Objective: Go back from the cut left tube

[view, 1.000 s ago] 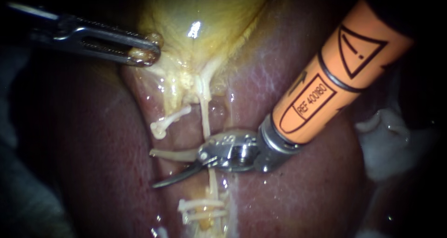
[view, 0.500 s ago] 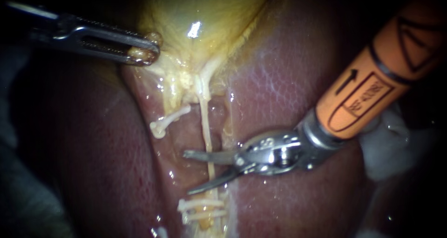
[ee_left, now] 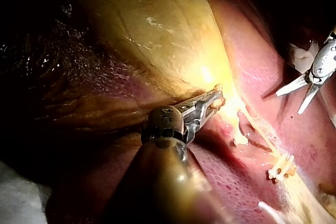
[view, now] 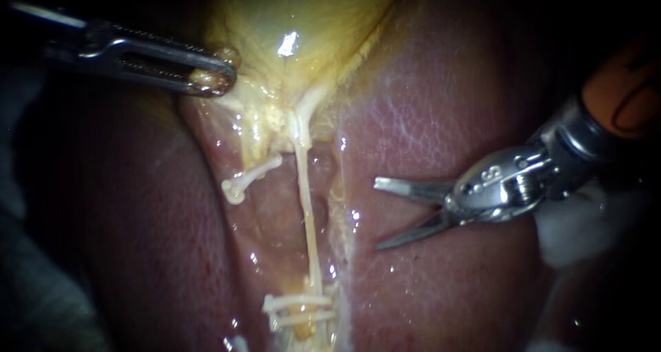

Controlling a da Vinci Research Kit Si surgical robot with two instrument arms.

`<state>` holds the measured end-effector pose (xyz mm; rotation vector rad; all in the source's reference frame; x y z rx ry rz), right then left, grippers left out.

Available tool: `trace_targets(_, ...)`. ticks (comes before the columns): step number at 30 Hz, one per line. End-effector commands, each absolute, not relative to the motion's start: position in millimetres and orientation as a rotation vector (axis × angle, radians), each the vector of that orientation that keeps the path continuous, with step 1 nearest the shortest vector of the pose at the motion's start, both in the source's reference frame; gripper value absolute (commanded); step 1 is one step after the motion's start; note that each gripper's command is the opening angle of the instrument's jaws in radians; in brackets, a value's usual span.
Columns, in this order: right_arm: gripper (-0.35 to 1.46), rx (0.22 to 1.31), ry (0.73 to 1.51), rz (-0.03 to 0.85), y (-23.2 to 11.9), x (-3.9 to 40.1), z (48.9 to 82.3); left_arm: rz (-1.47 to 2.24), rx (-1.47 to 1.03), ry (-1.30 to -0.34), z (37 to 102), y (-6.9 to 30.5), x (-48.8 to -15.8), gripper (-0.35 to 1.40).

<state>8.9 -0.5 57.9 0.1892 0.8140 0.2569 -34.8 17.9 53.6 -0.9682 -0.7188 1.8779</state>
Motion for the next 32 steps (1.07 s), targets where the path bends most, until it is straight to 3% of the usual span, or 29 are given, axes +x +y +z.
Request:
trace_targets(1, 1.45, 0.187, 0.810, 0.260, -0.4, 8.6, 57.8, 1.878, -0.968, -0.716, 53.6, 17.8, -34.9, -0.35)
trace_targets(20, 1.45, 0.214, 0.813, 0.252, 0.5, 7.1, 57.3, 1.889, -0.979, -0.725, 58.2, 15.9, -38.9, -0.35)
trace_targets(28, 1.45, 0.214, 0.813, 0.252, 0.6, 7.2, 57.3, 1.892, -0.980, -0.728, 58.5, 15.9, -38.9, -0.35)
trace_targets(32, 1.45, 0.252, 0.861, 0.242, 0.3, 8.0, 57.4, 1.891, -0.980, -0.732, 58.1, 16.0, -38.6, -0.35)
